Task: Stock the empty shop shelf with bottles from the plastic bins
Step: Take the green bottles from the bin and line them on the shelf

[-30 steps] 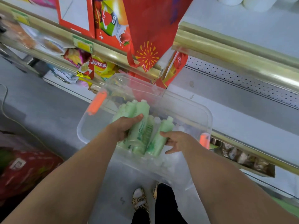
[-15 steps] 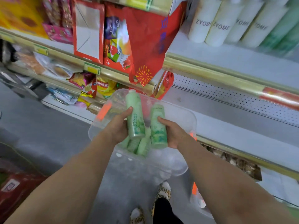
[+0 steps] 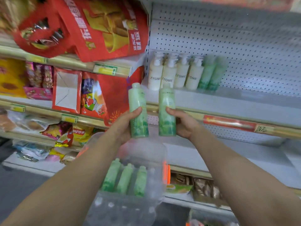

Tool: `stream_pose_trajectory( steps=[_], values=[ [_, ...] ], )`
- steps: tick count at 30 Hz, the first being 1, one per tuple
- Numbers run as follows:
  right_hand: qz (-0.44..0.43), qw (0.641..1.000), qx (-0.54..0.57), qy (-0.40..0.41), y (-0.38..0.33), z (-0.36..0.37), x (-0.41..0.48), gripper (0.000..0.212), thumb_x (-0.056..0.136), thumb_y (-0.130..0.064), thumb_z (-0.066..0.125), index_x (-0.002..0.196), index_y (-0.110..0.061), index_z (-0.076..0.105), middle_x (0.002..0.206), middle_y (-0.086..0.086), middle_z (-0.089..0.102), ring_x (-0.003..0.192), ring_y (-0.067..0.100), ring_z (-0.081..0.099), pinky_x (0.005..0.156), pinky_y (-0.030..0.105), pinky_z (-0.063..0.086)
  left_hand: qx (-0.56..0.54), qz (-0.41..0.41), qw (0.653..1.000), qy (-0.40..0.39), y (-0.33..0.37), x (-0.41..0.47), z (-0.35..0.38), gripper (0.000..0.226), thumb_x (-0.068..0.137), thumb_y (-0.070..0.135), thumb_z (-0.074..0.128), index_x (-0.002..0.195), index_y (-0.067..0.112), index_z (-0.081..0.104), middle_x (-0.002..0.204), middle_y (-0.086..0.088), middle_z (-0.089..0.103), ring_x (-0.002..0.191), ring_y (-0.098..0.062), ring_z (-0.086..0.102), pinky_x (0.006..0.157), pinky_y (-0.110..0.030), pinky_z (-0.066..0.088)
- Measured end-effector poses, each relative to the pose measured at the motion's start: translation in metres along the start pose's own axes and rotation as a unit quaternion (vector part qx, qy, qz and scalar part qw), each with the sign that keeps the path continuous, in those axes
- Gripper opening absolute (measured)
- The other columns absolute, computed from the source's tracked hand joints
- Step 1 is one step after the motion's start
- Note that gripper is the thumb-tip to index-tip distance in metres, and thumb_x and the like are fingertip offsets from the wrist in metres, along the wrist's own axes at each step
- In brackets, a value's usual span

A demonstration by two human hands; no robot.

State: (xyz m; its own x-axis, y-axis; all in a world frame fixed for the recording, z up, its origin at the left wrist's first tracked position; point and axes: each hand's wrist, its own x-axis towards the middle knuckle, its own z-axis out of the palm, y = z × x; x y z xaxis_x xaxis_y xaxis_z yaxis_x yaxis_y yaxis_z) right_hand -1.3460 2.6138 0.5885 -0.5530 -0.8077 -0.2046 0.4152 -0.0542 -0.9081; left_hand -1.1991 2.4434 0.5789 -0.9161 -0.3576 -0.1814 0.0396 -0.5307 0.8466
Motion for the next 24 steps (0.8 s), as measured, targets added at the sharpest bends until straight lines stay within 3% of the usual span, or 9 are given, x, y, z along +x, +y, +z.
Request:
stream_pose_trajectory(
  steps=[3, 7, 11, 17, 24],
  values=[
    [-0.070, 0.997, -0.005, 0.023, -0.038, -0.015, 0.002, 0.052, 0.084, -0.023, 0.071, 0.131, -0.004, 0.058, 0.111, 0.013, 0.069, 0.099, 0.027, 0.069, 0.087, 0.046, 0.059, 0.002, 0.046, 0.999, -0.004, 0.016, 0.025, 0.032, 0.050, 0.082, 0.024, 0.068, 0.127, 0.005, 0.060, 0.111, -0.015, 0.070, 0.091, -0.027, 0.071, 0.081, -0.045, 0.060],
    [-0.117, 0.992, -0.019, 0.053, -0.087, -0.051, 0.013, 0.062, 0.082, -0.022, 0.073, 0.138, -0.003, 0.055, 0.131, 0.018, 0.064, 0.122, 0.033, 0.062, 0.100, 0.051, 0.052, 0.010, 0.074, 0.997, -0.017, 0.033, 0.063, 0.068, 0.048, 0.075, 0.026, 0.074, 0.116, 0.005, 0.065, 0.105, -0.014, 0.075, 0.091, -0.027, 0.074, 0.069, -0.042, 0.061],
    [-0.152, 0.976, -0.074, 0.134, -0.131, -0.094, 0.028, 0.058, 0.078, -0.018, 0.079, 0.133, -0.009, 0.060, 0.113, 0.004, 0.072, 0.110, 0.023, 0.065, 0.089, 0.036, 0.054, 0.013, 0.088, 0.995, -0.042, 0.040, 0.102, 0.093, 0.049, 0.071, 0.027, 0.079, 0.116, 0.011, 0.067, 0.112, -0.013, 0.074, 0.100, -0.026, 0.072, 0.072, -0.040, 0.060],
    [-0.171, 0.942, -0.105, 0.269, -0.166, -0.163, 0.060, 0.068, 0.077, -0.007, 0.083, 0.136, -0.009, 0.048, 0.125, 0.012, 0.066, 0.111, 0.031, 0.066, 0.096, 0.050, 0.053, 0.020, 0.099, 0.994, -0.031, 0.034, 0.158, 0.125, 0.062, 0.073, 0.026, 0.080, 0.127, 0.003, 0.058, 0.116, -0.015, 0.072, 0.107, -0.030, 0.069, 0.075, -0.040, 0.060],
    [-0.181, 0.925, -0.117, 0.314, -0.169, -0.225, 0.091, 0.061, 0.075, 0.003, 0.082, 0.123, -0.018, 0.049, 0.118, 0.014, 0.068, 0.103, 0.029, 0.069, 0.092, 0.046, 0.056, 0.032, 0.101, 0.994, -0.041, 0.021, 0.201, 0.150, 0.062, 0.074, 0.027, 0.078, 0.127, 0.004, 0.058, 0.114, -0.013, 0.071, 0.109, -0.029, 0.068, 0.085, -0.043, 0.055]
  ],
)
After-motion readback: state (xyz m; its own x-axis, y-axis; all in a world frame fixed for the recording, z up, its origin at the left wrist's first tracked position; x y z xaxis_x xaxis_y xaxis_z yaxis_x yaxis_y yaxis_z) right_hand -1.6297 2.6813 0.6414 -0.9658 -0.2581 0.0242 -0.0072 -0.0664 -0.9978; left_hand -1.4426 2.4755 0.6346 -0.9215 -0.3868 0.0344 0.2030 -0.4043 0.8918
